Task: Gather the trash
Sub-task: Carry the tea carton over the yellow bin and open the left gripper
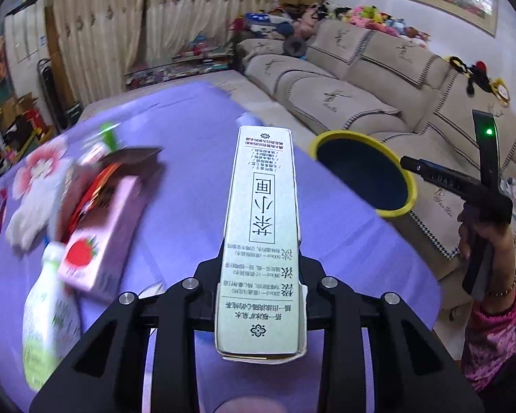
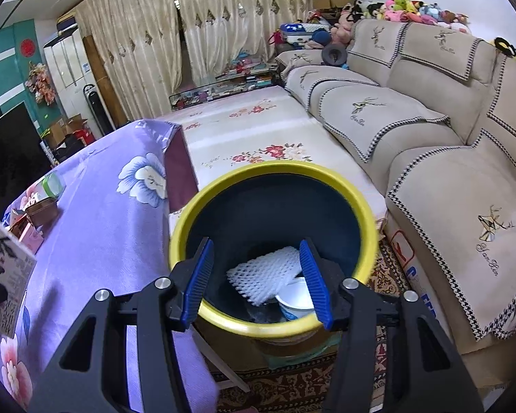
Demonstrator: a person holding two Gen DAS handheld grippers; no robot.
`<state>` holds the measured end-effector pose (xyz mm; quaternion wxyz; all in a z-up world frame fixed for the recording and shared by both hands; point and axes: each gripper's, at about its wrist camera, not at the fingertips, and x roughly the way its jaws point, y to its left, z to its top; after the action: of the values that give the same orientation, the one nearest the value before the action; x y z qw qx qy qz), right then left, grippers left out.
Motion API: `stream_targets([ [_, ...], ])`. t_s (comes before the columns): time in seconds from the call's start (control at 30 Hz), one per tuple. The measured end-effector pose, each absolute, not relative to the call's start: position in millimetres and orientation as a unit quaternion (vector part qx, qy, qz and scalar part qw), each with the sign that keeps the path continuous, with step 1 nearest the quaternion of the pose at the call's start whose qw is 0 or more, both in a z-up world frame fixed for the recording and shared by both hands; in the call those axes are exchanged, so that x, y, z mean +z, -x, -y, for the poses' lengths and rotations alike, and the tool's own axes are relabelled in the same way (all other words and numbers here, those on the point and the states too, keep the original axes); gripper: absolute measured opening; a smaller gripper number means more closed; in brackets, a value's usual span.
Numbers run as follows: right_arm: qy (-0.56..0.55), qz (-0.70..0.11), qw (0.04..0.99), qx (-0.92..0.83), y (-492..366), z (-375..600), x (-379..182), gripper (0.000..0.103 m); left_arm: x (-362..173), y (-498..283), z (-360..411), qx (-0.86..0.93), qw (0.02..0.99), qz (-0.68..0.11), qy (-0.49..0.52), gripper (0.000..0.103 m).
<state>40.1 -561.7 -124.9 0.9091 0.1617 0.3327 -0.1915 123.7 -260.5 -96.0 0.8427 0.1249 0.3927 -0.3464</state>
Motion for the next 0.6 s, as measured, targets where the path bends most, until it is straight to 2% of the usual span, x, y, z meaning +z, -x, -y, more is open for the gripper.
stream_targets([
  [0.2, -0.172, -0.317, 0.907, -0.22, -11.6, 584.8, -120.9, 0.053, -91.0, -131.7, 325.4, -0.387, 0.823, -0.39, -0.147, 0.031],
  [0.6, -0.204, -0.3, 0.896, -0.256, 25.6, 629.8, -128.5, 0.053, -103.2, -144.7, 470.6, -0.447, 0.776, -0.4, -0.197, 0.031],
])
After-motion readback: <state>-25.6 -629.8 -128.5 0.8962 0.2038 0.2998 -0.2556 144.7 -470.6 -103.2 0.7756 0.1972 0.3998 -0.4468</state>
